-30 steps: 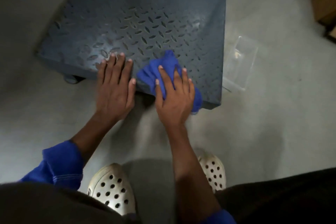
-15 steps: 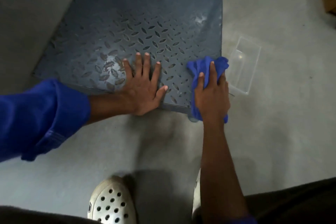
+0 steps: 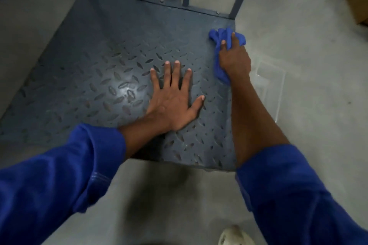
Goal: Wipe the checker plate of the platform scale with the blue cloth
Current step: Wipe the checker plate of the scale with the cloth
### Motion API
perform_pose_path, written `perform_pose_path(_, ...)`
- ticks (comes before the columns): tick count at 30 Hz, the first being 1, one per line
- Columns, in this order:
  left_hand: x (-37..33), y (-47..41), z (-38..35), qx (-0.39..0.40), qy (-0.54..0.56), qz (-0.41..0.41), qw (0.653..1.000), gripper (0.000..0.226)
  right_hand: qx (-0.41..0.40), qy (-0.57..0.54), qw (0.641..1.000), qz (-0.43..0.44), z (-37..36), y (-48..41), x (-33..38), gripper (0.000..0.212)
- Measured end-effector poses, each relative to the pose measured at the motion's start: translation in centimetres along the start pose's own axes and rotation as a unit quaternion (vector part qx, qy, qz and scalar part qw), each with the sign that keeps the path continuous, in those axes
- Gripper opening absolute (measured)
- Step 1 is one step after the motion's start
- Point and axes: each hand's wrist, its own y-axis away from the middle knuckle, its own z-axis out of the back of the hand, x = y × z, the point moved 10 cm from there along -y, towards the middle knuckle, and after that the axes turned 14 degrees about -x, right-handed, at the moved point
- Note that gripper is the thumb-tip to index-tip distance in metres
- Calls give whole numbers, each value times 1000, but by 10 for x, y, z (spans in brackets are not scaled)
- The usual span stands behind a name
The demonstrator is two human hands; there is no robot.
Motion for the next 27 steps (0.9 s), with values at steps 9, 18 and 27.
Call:
perform_pose_path(9, -1, 0, 5, -10, -3, 2, 1000, 91, 24, -34, 999, 31, -17, -55, 21, 62)
perform_pose_path(18, 43, 22, 17, 33, 6, 10, 999, 86, -97, -44, 987, 124, 48, 54, 46, 64)
perform_pose_path(27, 204, 158, 71, -96, -63, 274, 955, 94, 208, -173, 818, 508, -64, 252, 266, 61)
